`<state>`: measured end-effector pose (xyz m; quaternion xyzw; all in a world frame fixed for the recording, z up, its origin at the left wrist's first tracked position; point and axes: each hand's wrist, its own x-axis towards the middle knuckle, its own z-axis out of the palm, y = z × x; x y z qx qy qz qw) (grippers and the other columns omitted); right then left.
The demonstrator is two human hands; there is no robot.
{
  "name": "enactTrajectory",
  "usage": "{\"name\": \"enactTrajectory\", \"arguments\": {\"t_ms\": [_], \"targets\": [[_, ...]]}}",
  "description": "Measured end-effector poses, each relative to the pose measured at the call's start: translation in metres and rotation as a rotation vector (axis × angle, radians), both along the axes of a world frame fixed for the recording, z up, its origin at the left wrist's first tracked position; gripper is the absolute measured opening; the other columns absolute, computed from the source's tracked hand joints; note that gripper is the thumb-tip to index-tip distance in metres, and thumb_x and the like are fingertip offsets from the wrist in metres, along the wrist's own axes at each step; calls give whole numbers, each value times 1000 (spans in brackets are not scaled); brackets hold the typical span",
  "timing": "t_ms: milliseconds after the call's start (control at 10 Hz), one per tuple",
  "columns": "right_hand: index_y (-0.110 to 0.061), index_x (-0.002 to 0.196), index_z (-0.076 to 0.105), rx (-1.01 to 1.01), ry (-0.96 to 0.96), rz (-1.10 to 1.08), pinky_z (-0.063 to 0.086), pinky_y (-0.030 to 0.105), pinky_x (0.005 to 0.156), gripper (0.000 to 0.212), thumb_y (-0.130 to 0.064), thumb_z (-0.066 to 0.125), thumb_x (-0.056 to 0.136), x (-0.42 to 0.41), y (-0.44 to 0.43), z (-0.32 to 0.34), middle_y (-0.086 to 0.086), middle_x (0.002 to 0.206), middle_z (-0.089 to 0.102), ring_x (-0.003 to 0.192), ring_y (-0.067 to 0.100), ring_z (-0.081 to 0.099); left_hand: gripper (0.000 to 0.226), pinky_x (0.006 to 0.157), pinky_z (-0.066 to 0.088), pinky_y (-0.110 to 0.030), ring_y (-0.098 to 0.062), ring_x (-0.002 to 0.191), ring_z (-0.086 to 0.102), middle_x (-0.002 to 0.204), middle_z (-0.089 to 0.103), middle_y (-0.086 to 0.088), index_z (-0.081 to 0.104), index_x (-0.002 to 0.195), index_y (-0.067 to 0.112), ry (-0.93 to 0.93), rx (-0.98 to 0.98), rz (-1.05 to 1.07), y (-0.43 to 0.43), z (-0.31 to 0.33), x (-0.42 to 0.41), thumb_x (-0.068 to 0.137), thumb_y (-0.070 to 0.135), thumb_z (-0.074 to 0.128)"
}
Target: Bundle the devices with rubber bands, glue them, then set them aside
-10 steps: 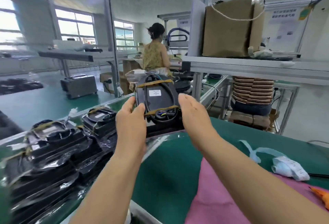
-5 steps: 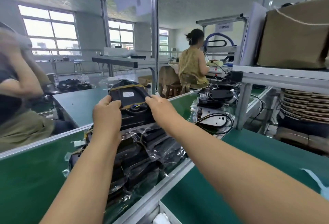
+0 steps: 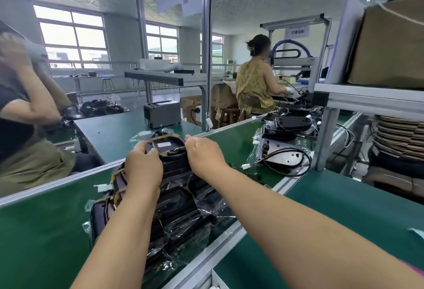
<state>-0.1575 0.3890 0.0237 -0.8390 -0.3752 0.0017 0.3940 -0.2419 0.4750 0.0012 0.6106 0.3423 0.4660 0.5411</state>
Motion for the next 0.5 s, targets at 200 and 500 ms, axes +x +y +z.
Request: {"name": "enactTrajectory", "arguments": {"t_ms": [200, 500], "targets": [[1, 110, 63, -75, -92, 18, 41, 41, 83, 55, -32, 18, 108, 3, -4, -8, 23, 118, 64, 108, 41, 57, 37, 80, 56, -52, -30, 78, 63, 82, 67, -1, 69, 120, 12, 64, 28, 5, 0, -2, 0, 95, 10, 41], [-19, 77, 47, 179, 55, 7, 36, 35, 75, 35, -24, 27, 105, 2, -28, -5, 1, 82, 56, 87, 26, 50, 37, 92, 48, -44, -34, 108, 60, 123, 65, -7, 59, 133, 19, 26, 122, 69, -7, 4, -13, 100, 21, 43]]}}
